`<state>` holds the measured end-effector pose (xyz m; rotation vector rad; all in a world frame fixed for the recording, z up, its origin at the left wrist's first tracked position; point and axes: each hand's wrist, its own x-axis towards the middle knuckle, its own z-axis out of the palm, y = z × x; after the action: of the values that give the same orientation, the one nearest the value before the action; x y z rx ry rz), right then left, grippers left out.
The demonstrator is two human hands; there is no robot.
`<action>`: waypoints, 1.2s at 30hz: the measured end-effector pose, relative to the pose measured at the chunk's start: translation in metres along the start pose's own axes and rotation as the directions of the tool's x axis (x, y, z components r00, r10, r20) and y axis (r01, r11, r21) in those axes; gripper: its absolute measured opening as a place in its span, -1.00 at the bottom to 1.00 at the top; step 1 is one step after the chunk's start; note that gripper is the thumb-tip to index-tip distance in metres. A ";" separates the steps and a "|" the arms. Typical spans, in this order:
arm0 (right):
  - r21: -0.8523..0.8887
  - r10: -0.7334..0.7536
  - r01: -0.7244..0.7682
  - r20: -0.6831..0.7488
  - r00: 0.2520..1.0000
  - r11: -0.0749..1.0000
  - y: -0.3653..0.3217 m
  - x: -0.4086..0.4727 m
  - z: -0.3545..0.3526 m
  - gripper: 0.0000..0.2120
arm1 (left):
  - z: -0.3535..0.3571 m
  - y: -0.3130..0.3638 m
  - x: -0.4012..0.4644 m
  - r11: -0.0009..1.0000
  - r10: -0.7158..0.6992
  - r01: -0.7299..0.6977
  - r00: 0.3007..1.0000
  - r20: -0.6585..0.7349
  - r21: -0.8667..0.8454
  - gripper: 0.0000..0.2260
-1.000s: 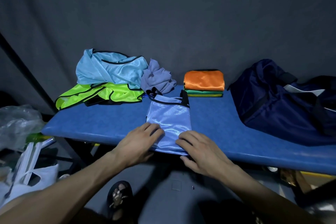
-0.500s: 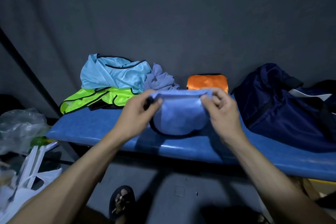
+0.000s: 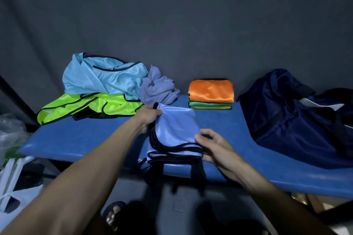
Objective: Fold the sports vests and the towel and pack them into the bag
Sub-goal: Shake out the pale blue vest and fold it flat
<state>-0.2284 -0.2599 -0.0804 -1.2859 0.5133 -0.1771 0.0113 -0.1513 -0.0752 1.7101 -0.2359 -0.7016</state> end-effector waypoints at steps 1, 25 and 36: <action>-0.026 -0.017 0.018 0.035 0.999 1.000 -0.001 -0.002 -0.004 -0.52 | 0.001 0.000 0.001 1.000 -0.023 0.023 1.000 -0.013 -0.009 -0.87; -0.717 -0.546 0.421 0.068 0.835 0.555 0.026 -0.019 -0.007 -0.69 | -0.011 0.010 -0.022 0.965 -0.014 -0.047 0.973 0.228 0.259 -0.70; -0.504 -0.324 0.225 -0.117 0.939 0.834 0.014 -0.010 -0.003 -0.76 | -0.008 -0.003 -0.036 0.653 0.405 -0.365 0.909 0.101 0.664 -0.44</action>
<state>-0.2412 -0.2544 -0.0914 -1.8510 0.5596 -0.4450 -0.0135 -0.1254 -0.0654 2.2600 -0.8830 -0.2369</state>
